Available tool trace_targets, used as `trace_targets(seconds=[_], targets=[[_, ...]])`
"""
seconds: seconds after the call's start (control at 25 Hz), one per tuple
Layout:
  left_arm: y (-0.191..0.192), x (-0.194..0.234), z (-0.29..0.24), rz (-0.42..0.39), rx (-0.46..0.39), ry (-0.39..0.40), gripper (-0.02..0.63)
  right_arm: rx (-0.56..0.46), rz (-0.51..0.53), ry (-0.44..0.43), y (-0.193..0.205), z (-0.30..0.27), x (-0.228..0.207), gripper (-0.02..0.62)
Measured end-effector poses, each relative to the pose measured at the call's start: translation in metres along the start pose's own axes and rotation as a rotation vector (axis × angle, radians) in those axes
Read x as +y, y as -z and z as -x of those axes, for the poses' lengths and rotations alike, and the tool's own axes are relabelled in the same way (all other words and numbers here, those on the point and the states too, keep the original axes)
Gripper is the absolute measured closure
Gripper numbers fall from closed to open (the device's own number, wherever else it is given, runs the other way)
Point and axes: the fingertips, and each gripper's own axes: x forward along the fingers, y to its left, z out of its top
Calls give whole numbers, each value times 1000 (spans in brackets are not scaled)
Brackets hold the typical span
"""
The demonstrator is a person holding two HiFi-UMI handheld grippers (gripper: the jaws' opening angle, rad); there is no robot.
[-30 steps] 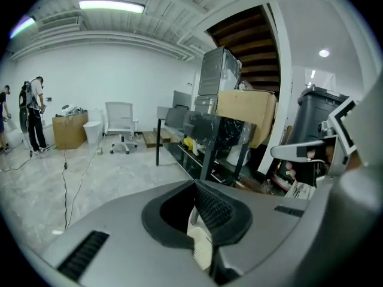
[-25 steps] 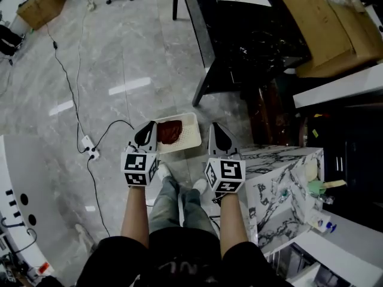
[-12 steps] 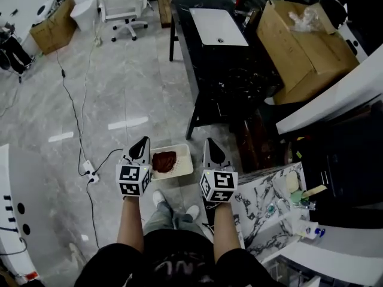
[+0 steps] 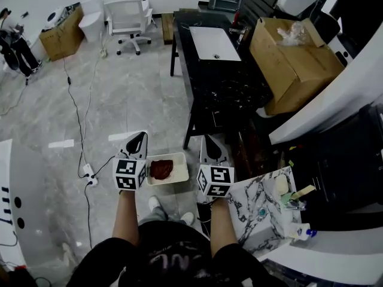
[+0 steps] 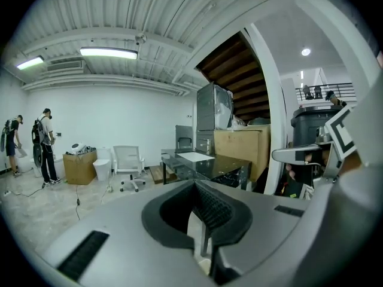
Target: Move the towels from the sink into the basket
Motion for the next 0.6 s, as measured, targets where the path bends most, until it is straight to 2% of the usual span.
trace_targets(seconds=[0.4,0.6], targets=[[-30,-7,29,-33,-66,-55,591,-42,35,-53,-22,20,5,581],[-37,-14,37,-29,-85,-58,589,-54,45,-62,-27,29,4,581]])
